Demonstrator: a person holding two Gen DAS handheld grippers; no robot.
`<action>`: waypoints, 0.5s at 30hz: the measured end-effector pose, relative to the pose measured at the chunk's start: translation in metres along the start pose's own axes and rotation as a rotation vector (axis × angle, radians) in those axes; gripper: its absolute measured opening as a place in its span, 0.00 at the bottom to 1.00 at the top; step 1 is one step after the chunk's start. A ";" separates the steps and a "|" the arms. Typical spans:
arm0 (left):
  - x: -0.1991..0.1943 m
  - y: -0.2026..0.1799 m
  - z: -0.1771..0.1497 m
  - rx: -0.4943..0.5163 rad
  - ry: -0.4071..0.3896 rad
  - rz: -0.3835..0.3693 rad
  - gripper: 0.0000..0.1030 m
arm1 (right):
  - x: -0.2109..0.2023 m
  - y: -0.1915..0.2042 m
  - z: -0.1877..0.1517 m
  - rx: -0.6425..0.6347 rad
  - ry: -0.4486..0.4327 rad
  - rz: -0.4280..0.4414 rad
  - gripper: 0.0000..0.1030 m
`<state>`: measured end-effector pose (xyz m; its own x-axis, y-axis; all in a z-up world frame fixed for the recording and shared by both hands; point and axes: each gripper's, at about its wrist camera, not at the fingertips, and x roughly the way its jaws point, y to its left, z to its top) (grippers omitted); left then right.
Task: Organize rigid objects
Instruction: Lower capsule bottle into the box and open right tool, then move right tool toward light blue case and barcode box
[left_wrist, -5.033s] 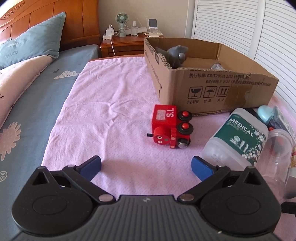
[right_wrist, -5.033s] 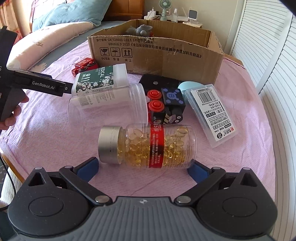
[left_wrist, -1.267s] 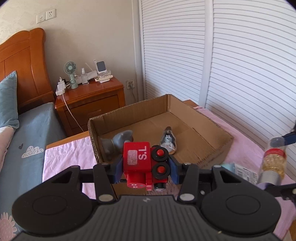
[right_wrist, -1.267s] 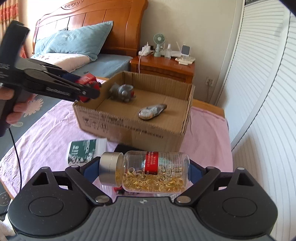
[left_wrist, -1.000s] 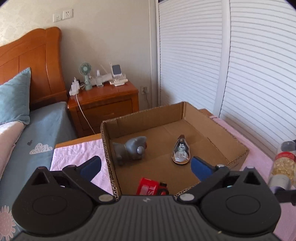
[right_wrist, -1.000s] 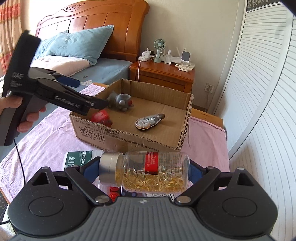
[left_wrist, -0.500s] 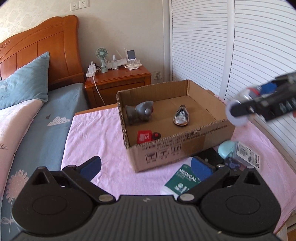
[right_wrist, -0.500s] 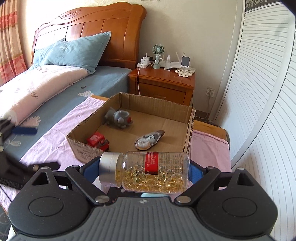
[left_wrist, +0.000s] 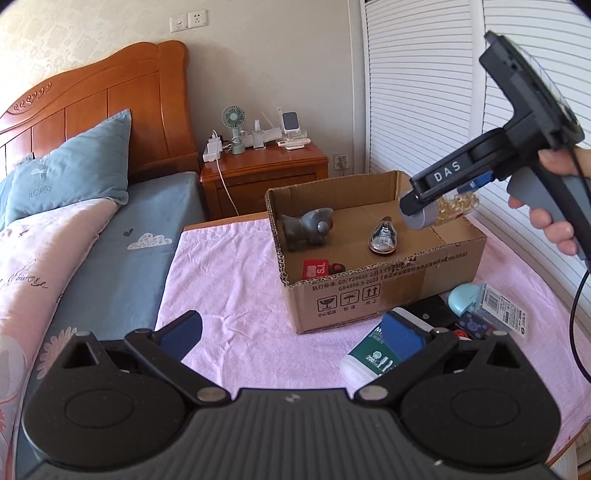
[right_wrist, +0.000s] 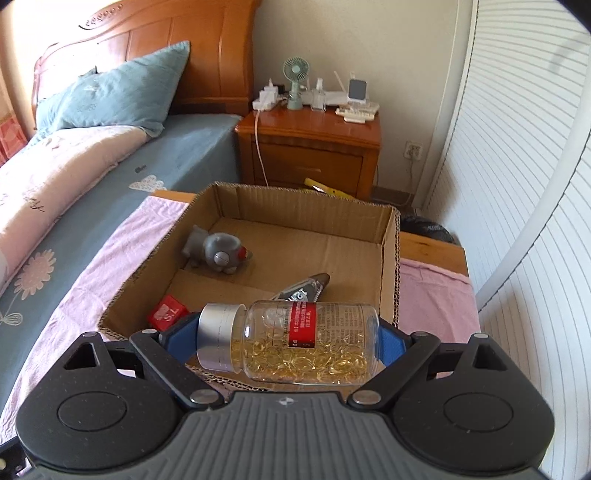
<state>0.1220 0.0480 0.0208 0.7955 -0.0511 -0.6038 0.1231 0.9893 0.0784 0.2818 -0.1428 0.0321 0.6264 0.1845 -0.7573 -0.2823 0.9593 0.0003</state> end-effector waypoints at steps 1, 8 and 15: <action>0.001 0.001 -0.001 -0.003 0.002 0.002 0.99 | 0.005 0.000 0.000 0.005 0.010 -0.004 0.93; 0.010 0.005 -0.006 -0.018 0.034 -0.013 0.99 | 0.023 -0.002 -0.003 0.035 0.062 -0.003 0.94; 0.010 0.006 -0.008 -0.029 0.047 -0.015 0.99 | 0.003 0.000 -0.007 0.029 0.001 0.001 1.00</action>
<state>0.1257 0.0547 0.0091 0.7646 -0.0606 -0.6416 0.1174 0.9920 0.0462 0.2787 -0.1435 0.0255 0.6255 0.1853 -0.7579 -0.2620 0.9649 0.0197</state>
